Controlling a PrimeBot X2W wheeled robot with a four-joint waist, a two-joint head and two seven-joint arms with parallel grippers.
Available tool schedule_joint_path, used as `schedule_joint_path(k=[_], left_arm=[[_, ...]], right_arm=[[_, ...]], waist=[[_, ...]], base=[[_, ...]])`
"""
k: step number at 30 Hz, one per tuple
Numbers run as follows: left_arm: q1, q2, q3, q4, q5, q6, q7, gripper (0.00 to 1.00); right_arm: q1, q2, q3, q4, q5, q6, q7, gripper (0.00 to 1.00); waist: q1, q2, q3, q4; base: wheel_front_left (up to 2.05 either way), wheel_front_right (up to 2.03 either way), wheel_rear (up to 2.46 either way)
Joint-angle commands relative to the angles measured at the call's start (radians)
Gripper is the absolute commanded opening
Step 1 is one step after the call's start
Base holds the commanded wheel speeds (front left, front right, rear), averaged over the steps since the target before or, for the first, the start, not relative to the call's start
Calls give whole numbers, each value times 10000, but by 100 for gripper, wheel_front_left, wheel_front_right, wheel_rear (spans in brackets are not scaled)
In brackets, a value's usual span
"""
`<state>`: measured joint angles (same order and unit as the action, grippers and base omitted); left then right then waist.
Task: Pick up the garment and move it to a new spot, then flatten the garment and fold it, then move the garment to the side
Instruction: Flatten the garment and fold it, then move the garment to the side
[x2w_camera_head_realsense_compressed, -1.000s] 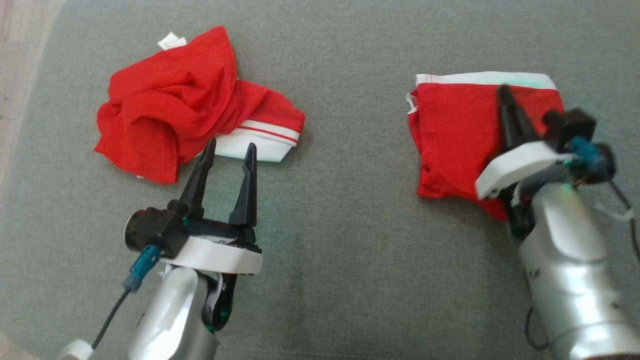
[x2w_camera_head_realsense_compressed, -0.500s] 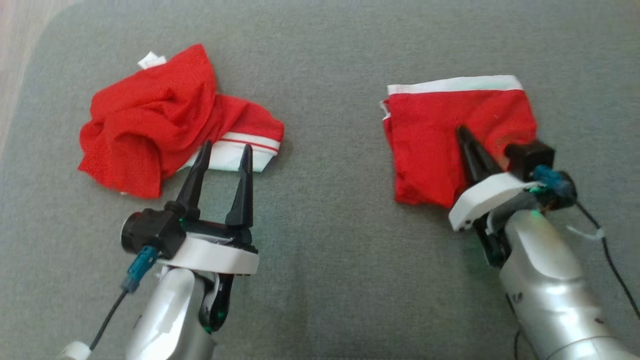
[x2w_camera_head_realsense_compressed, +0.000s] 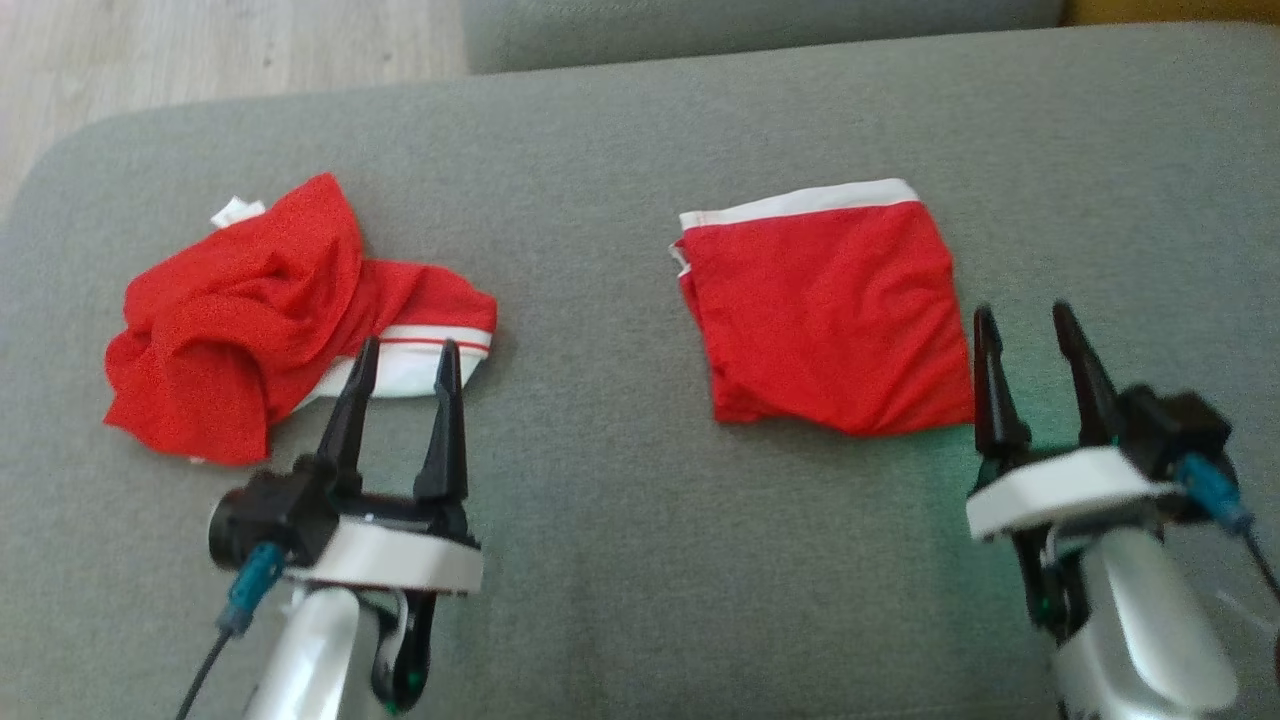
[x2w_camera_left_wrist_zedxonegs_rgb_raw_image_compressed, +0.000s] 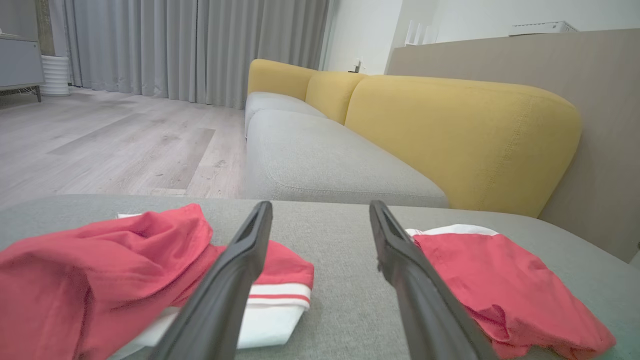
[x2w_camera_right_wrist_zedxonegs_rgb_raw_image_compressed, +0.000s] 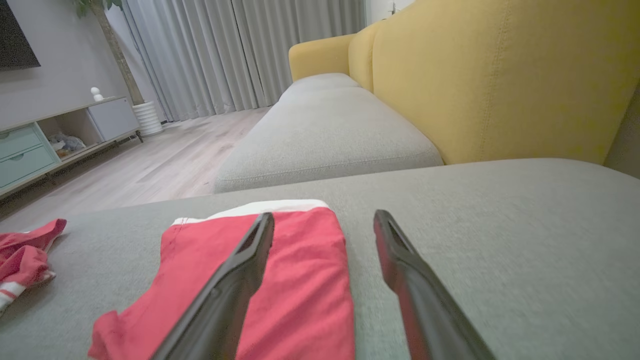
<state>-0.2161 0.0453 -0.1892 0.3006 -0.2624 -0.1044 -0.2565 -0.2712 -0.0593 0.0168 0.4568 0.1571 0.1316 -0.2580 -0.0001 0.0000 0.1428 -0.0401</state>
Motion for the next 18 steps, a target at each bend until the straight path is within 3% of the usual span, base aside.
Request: schedule_joint_path(k=[1, 9, 18], left_arm=[[99, 49, 431, -264, 41, 14, -53, 100], [385, 49, 487, -190, 80, -11, -53, 100], [3, 49, 315, -356, 68, -25, -53, 100]], right_arm=[[163, 91, 218, -548, -55, -9, -37, 100], [775, 91, 142, -917, -41, -9, -37, 100], [-181, 91, -154, -502, -403, -9, 331, 100]], waist=[[1, 0, -221, -211], [1, 0, -327, -266], [1, 0, 356, 200]], base=[[0, 0, 0], [0, 0, 0], [0, 0, 0]])
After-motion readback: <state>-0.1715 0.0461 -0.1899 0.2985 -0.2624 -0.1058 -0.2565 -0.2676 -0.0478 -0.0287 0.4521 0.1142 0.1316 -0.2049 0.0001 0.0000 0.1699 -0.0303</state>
